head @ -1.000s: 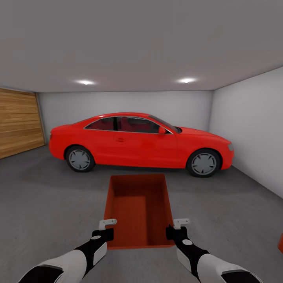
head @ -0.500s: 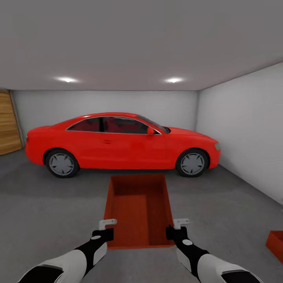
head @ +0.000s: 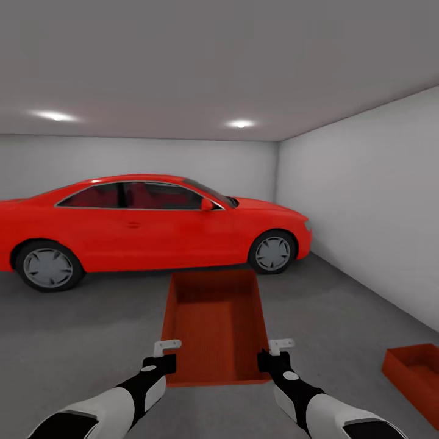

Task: Move the two storage containers from the living room to the garage. In the garage, place one container on the floor and stack the other container on top of it (either order is fine).

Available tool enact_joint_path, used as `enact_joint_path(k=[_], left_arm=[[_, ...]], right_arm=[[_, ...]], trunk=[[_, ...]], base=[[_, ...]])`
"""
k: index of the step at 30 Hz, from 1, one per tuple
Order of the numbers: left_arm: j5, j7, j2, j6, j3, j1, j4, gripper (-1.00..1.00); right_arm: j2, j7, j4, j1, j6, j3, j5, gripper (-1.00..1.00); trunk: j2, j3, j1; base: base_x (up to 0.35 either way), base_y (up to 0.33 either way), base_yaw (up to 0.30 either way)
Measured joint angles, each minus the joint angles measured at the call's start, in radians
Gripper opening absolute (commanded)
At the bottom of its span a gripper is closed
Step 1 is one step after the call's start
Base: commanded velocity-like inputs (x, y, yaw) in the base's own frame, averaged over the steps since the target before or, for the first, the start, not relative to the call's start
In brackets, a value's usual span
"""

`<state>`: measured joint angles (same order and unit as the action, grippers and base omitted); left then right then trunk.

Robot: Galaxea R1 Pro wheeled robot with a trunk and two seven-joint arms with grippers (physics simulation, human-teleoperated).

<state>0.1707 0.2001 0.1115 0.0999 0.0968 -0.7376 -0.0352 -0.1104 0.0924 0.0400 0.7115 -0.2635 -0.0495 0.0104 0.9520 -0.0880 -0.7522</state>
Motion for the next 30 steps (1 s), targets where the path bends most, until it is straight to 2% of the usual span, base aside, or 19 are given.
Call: enact_joint_path(k=[30], left_arm=[[-0.002,0.0,0.0,0.0,-0.001,0.0,0.0,-1.0]], right_arm=[[-0.001,0.001,0.0,0.0,0.0,0.0,0.0,-1.0]], trunk=[[0.0,0.0,0.0]], base=[[0.32,0.0,-0.281]])
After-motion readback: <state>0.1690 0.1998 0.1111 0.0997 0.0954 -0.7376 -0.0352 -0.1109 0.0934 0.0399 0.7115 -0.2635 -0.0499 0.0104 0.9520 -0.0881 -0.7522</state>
